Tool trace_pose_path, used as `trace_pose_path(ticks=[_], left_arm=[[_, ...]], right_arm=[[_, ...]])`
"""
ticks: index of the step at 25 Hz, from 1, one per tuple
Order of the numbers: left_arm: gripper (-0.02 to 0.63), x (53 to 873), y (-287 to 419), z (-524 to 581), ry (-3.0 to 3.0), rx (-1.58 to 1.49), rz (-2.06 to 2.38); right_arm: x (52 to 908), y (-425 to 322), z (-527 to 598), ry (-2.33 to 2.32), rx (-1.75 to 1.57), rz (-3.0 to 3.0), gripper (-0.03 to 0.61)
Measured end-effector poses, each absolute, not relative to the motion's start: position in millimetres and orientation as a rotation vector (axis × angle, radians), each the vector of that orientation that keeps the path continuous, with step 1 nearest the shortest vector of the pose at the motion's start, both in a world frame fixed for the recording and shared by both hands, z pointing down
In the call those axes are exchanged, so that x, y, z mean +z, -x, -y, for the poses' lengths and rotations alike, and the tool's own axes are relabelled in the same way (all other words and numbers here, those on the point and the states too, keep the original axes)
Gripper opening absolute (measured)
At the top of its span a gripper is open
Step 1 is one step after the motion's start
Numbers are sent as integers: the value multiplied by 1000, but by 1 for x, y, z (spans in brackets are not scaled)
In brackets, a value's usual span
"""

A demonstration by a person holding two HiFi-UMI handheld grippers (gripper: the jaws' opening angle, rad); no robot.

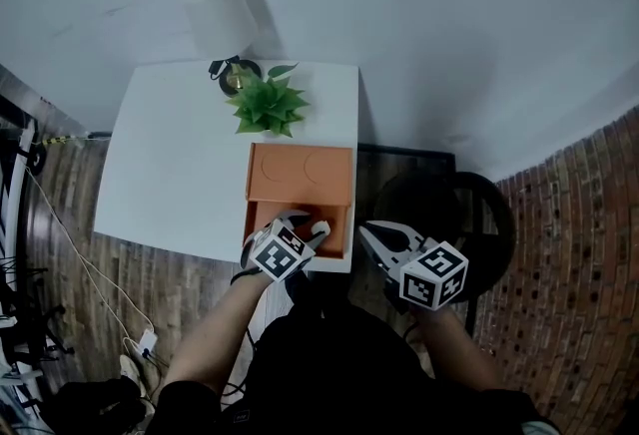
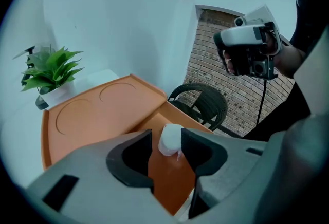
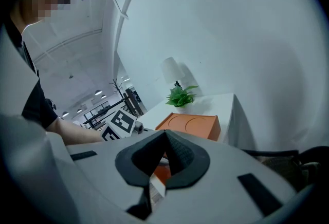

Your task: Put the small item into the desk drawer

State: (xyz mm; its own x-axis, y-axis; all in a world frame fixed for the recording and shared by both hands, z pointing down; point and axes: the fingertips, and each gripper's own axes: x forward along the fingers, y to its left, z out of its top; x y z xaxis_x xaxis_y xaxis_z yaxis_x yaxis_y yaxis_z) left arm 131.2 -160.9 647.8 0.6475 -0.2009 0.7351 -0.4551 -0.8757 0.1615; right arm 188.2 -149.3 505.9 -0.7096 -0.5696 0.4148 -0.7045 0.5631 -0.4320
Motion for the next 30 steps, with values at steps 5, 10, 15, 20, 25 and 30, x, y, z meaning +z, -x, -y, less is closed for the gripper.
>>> trace_pose_path(ticks=[5,10,15,20,25,30], left_arm=[[183,642,-129,161,-2517,1059,543],[170,643,-124,162,-2464,1022,579],[170,623,-126,159,-2476,919,629],[170,608,-107,165,-2435,858,759],[170,586,-85,171,-2394,792,894],[170,569,-79,171,-2383,751,967]], right_arm=[[506,-190,147,-1065,857,2557,3],[503,-194,145,-1063,847,2561,3],[500,-202,143,-1059,840,2570,3],[497,-203,147,-1033,838,2601,3],[489,-205,152,-999,816,2648,3],[491,-214,154,-965,813,2674,3]])
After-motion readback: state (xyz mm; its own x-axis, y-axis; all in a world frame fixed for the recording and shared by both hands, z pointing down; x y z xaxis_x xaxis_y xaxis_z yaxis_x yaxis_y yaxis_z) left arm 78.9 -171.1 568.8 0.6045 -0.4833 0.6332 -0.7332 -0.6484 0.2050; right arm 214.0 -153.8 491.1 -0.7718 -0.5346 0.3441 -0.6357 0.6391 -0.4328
